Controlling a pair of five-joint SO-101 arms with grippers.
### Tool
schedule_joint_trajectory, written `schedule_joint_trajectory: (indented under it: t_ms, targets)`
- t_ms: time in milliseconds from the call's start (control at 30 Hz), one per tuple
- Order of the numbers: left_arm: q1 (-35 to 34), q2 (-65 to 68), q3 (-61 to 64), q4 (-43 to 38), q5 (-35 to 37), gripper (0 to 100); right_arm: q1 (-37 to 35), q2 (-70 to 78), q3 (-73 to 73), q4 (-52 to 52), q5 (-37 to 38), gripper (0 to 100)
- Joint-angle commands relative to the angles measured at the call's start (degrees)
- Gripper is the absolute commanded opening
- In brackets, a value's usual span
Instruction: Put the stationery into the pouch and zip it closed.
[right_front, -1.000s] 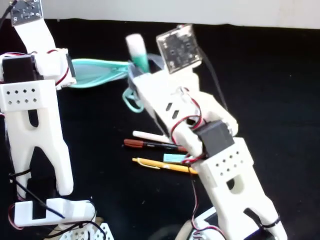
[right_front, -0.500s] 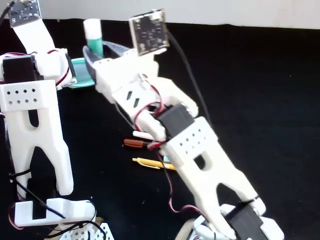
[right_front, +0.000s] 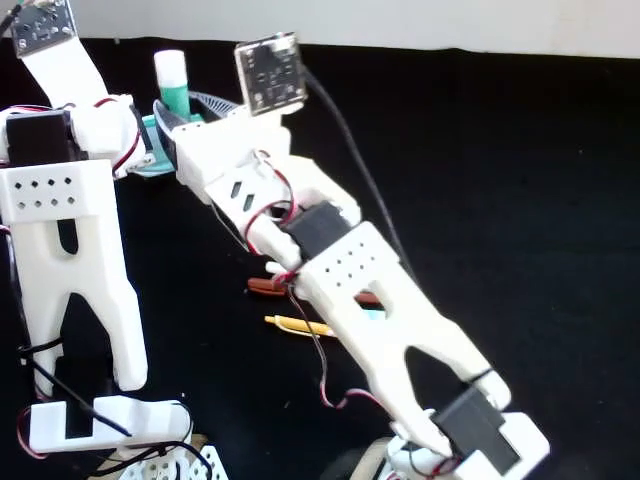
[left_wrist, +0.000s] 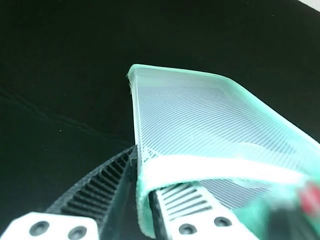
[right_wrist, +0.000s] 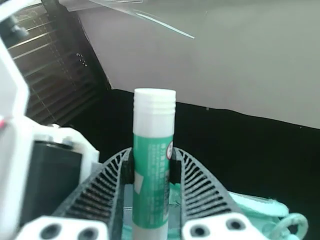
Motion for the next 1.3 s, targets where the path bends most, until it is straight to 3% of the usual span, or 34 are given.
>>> schedule_joint_trajectory:
  t_ms: [0, 200, 467, 567, 700, 1267]
  targets:
    - [0.7, -2.1, -3.5, -1.0, 0.5, 1, -0.7, 3.0, -0.4, -4.3, -0.7, 0.8]
    - [0.8, -1.6, -8.5, 0.3, 0.5, 1, -1.2, 10.8, -0.4, -11.0, -0.7, 1.2]
    - [0.5, -1.5, -9.0, -0.3, 0.5, 1, -1.0, 12.2, -0.1, -11.1, -0.4, 1.4]
    - [0.5, -1.5, -9.0, -1.1, 0.6, 1, -1.2, 12.2, 0.2, -10.9, -0.4, 8.7]
    - [0.5, -1.5, -8.9, -1.0, 1.3, 1, -2.2, 12.1, 0.7, -4.6, -0.4, 22.9]
    - [-2.2, 8.1, -16.7, 1.8, 3.4, 1, -4.0, 2.8, -2.2, 3.5, -0.3, 23.5]
